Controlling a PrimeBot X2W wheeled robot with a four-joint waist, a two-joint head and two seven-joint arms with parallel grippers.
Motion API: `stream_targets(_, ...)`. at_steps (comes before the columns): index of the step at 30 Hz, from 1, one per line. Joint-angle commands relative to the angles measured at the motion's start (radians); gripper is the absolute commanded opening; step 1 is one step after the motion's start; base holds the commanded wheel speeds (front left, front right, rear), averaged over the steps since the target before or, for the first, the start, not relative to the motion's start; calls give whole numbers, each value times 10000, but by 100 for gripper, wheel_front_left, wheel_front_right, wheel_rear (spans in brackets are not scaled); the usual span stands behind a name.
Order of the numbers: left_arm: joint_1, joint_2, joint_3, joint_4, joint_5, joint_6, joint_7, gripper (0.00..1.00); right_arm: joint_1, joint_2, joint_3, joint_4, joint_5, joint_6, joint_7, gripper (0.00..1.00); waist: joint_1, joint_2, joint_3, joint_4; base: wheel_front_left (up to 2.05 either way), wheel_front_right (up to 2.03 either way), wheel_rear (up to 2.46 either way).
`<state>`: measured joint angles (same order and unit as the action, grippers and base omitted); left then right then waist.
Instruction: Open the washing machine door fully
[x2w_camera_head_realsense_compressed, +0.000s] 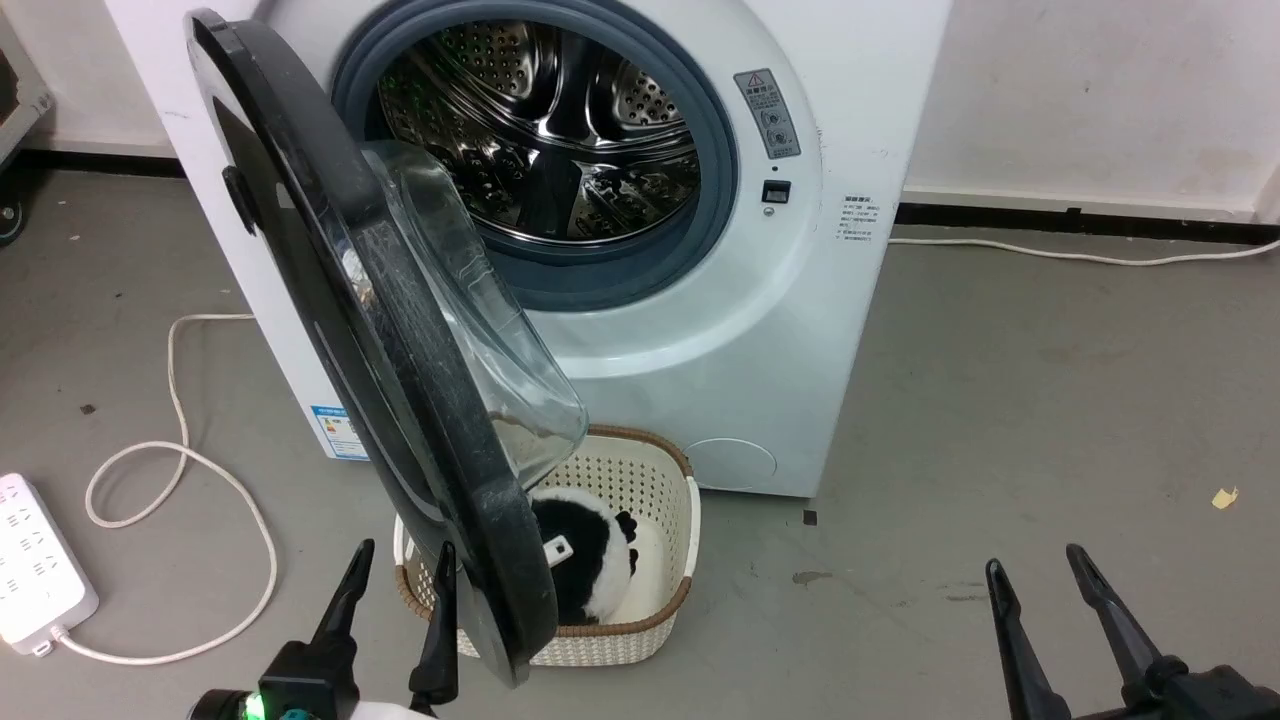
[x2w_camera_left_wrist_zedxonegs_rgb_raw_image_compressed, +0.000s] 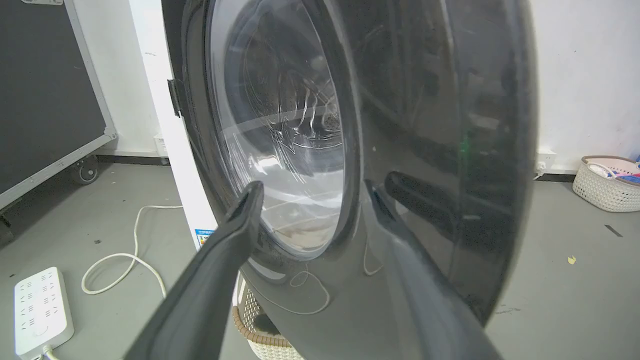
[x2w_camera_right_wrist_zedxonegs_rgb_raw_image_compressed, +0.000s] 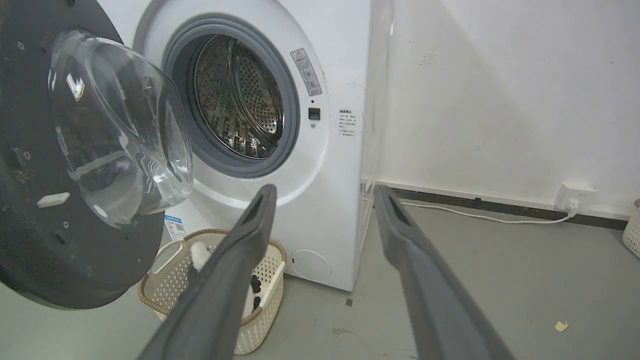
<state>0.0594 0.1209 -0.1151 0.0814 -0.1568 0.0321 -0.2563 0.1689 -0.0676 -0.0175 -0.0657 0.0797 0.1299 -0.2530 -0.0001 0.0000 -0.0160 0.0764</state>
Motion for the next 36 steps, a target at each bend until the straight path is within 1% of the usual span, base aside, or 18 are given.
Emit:
stream_targets(1,134,18,-3,55,57,-14,-55,100,158,56,-5,0,-26,8,-74,100,1,0,2,0,0,0,0)
stream_targets(5,161,-4,-14,87,136,-6,-55,100,141,118,-47,-31,-9,8,-83,100,1,0,4,-1,0,0,0)
stream_targets(6,165,-22,0,89,145,-14,-55,56,109,135,-41,-57,27,8,-84,100,1,0,9,-5,0,0,0)
stream_targets(7,161,-31,8,73,158,-12,-55,41,91,141,-38,-65,57,8,-84,100,1,0,10,-7,0,0,0)
stream_targets(8,157,-38,14,57,173,-11,-55,0,74,146,-38,-69,79,8,-85,100,1,0,11,-7,0,0,0)
stream_targets(11,114,-67,16,-37,212,-26,-55,0,27,157,-56,-96,142,8,-85,100,1,0,22,-3,0,0,0)
stream_targets(15,21,-193,332,-533,104,116,-55,0,-13,165,-45,-114,171,8,-86,100,1,0,15,9,0,0,0)
stream_targets(20,-230,-428,1020,-1801,-141,359,-55,0,-50,170,-55,-143,193,8,-86,100,1,0,-6,39,0,0,0)
stream_targets(24,-687,-590,1451,-2940,-536,384,-55,0,-71,171,-45,-161,222,8,-87,100,1,0,-19,63,0,0,0)
stream_targets(27,-1205,-639,1602,-3771,-535,367,-55,0,-92,172,-29,-169,236,8,-87,100,1,0,-29,61,0,0,0)
stream_targets(32,-1703,-680,1428,-4790,-605,388,-55,0,-120,172,21,-143,266,8,-87,100,1,0,-66,-3,0,0,0)
stream_targets(36,-1455,-686,675,-4939,-344,277,88,0,-134,173,45,-141,335,8,-87,100,1,0,-80,-84,0,0,0)
